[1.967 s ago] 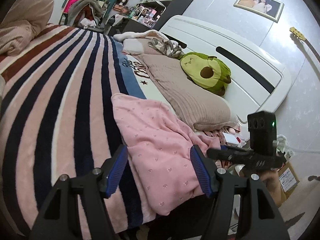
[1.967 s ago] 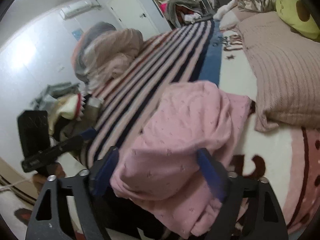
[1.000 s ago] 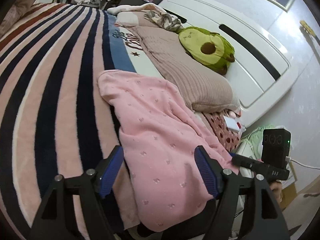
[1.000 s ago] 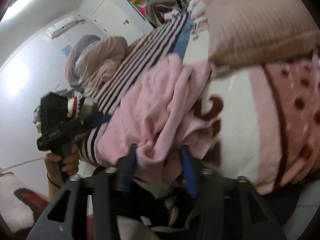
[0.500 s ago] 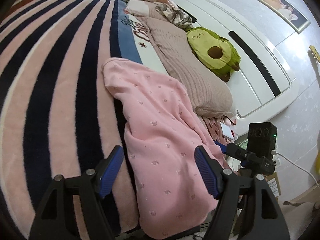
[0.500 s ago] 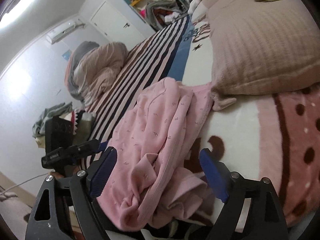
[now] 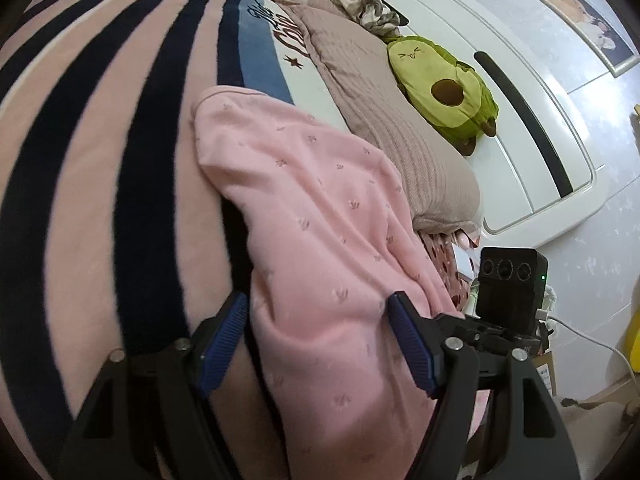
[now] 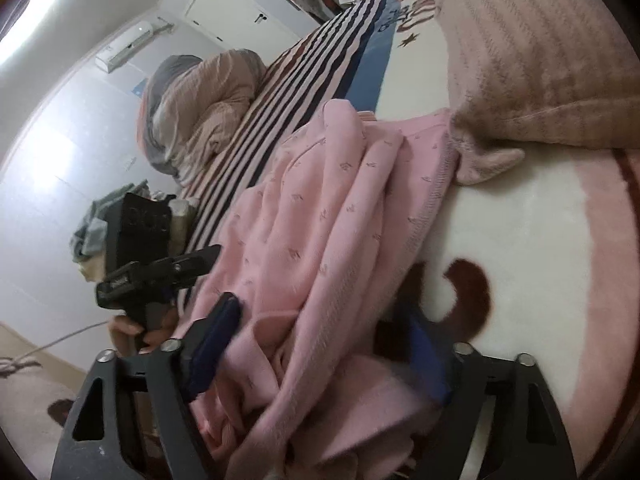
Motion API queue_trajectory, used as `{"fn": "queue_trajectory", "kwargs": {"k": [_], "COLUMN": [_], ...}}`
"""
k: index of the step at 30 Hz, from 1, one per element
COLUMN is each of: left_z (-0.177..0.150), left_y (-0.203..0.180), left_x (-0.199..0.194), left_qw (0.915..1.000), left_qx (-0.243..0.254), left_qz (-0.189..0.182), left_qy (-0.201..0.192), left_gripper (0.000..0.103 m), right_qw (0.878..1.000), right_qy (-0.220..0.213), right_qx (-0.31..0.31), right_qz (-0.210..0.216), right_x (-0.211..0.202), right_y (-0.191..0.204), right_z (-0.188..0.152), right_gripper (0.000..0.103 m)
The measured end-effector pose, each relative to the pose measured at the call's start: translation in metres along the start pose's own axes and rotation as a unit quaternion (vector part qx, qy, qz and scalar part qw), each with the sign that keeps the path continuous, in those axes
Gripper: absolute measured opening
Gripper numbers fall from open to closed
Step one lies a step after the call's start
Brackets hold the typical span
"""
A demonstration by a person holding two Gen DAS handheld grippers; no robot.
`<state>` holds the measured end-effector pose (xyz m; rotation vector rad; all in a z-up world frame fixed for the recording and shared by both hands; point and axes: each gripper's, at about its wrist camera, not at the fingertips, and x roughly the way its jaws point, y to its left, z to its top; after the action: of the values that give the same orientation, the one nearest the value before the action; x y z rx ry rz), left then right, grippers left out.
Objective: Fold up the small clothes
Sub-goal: 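Close both grippers on the folded pink shirt and lift it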
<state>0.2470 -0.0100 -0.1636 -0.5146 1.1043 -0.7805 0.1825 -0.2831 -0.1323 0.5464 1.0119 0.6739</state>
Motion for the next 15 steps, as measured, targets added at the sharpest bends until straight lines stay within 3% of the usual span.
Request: {"fn": "queue_trajectory", "kwargs": {"k": [4, 7, 15], "left_z": [0.003, 0.003, 0.008], "left_y": [-0.001, -0.006, -0.032], "left_x": [0.012, 0.014, -0.014], "left_qw": [0.9999, 0.9995, 0.9977], "left_qx": [0.002, 0.017, 0.059], "left_qz": [0.007, 0.022, 0.026], "left_qy": [0.014, 0.014, -0.02], "left_gripper": [0.029, 0.02, 0.016], "right_qw": [1.0, 1.0, 0.999], "right_qy": [0.014, 0.016, -0.004], "right_qx": [-0.002, -0.008, -0.04], "right_qz": [0.018, 0.017, 0.036], "right_x": [0.017, 0.023, 0.013], "right_y": [0.002, 0.004, 0.023], "right_z": [0.005, 0.007, 0.014], "right_gripper": [0.048, 0.033, 0.027]}}
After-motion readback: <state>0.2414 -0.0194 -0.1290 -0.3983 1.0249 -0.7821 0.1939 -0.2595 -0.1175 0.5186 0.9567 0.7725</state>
